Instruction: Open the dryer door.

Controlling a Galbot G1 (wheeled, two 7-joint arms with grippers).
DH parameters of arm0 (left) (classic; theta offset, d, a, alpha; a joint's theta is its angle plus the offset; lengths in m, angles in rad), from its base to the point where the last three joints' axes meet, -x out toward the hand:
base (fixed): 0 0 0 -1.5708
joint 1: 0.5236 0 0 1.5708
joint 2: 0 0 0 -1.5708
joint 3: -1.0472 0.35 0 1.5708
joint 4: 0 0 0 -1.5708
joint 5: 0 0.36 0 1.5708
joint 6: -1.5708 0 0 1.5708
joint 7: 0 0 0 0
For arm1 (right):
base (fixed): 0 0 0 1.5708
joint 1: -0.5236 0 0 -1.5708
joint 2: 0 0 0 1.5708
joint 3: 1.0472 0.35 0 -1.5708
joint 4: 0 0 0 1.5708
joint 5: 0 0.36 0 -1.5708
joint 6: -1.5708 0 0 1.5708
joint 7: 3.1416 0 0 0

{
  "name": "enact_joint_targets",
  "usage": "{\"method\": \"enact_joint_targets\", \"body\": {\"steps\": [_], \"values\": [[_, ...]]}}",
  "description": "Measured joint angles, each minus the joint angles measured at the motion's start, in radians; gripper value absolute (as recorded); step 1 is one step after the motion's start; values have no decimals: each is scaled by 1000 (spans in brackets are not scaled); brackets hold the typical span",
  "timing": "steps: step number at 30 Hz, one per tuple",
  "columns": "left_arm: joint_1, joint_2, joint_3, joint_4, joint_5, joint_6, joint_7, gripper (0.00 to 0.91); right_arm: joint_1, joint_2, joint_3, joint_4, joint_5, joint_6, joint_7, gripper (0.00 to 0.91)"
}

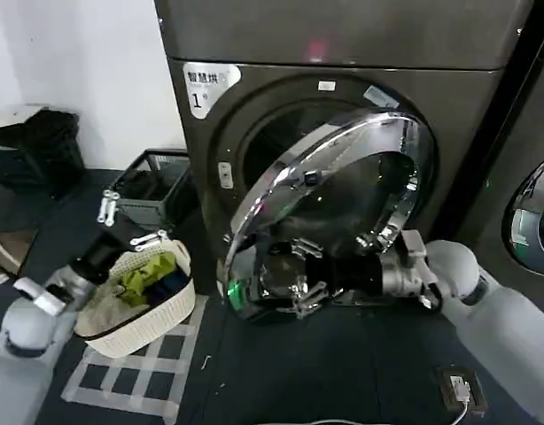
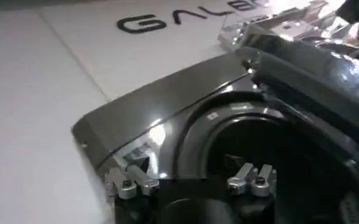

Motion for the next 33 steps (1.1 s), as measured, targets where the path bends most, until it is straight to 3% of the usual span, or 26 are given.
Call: {"method": "enact_joint_targets", "body": {"steps": [11,20,27,33], "values": [[-99,2,182,15,8,-1,26,907,-205,-94,236,49,36,25,1,907],[-210,-29,334,43,13,-15,40,907,-513,-165,564,84,35,95,50,907],[-279,-66,416,60,21,-31,41,907,-852,-129,929,123,32,147,120,907],[-317,-96,466,82,27,-54,35,907,-1128,-21,1209,174,11,218,191,907]]}}
